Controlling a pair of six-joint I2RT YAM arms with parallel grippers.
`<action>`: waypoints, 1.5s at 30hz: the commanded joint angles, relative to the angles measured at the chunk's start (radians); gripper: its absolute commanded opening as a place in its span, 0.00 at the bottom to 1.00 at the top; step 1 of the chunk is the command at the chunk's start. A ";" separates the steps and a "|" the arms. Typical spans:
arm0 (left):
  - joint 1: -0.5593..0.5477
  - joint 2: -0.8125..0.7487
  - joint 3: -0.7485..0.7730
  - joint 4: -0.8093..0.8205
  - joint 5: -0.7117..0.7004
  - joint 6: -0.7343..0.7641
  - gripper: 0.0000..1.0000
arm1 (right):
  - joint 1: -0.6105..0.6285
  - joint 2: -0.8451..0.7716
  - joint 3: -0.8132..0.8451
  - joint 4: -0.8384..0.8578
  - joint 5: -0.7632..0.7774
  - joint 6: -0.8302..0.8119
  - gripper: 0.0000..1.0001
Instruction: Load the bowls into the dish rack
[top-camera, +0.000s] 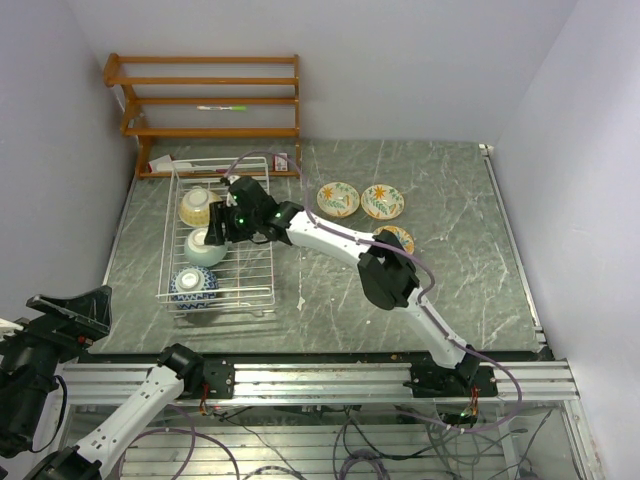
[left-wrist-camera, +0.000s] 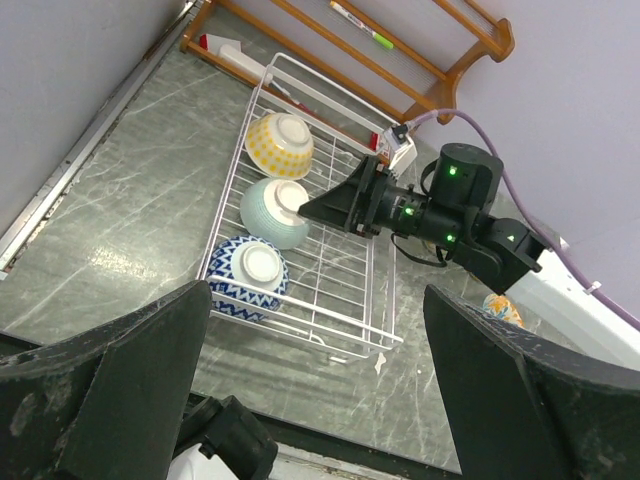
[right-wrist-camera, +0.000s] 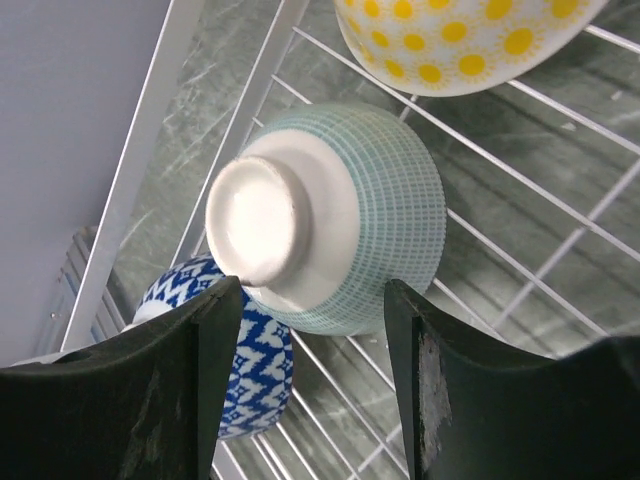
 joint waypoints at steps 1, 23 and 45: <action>-0.009 0.011 0.004 0.000 0.006 -0.016 0.99 | 0.007 0.038 0.008 0.129 -0.023 0.042 0.58; -0.009 0.004 -0.029 0.018 -0.010 -0.011 0.99 | -0.016 -0.161 -0.059 0.243 0.044 -0.036 0.75; -0.016 0.010 -0.118 0.101 -0.016 0.023 0.99 | -0.229 -0.199 -0.043 -0.571 0.622 -0.363 0.74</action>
